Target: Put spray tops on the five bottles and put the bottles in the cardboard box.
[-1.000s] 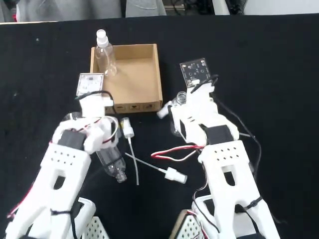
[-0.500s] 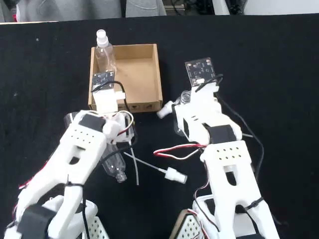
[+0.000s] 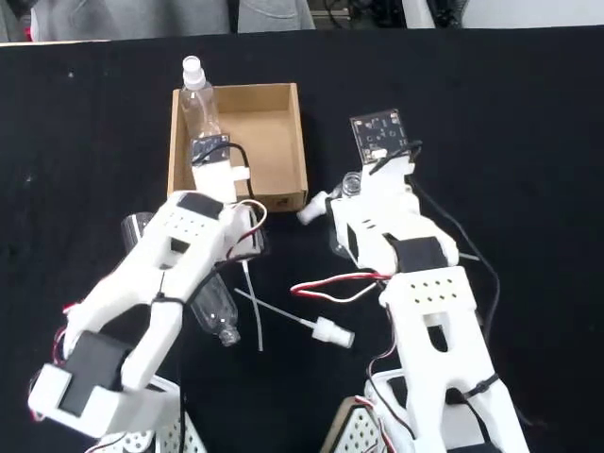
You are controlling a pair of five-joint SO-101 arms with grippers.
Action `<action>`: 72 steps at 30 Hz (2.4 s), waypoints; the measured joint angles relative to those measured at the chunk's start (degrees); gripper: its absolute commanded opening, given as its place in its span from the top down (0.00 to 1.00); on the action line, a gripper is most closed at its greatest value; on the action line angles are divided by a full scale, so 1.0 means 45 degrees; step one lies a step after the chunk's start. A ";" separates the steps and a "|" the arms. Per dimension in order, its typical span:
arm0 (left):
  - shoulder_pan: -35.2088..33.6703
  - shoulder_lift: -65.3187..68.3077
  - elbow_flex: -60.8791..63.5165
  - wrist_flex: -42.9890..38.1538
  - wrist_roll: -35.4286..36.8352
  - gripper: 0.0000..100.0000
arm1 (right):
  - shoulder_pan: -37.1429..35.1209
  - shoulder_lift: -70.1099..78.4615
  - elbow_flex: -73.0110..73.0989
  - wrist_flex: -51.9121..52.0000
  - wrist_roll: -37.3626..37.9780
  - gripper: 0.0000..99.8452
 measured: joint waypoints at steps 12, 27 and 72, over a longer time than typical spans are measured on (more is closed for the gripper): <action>0.0000 0.1973 -0.1035 -0.0020 0.0039 0.84 | 0.0000 0.0000 0.0000 0.0000 0.0000 0.98; 0.0000 0.2032 -0.1114 0.0098 0.0059 0.94 | 0.0000 0.0000 0.0000 0.0000 0.0000 0.98; -0.2012 -0.6642 0.1348 0.1817 0.0059 0.97 | 0.0000 0.0000 0.0000 0.0000 0.0000 0.98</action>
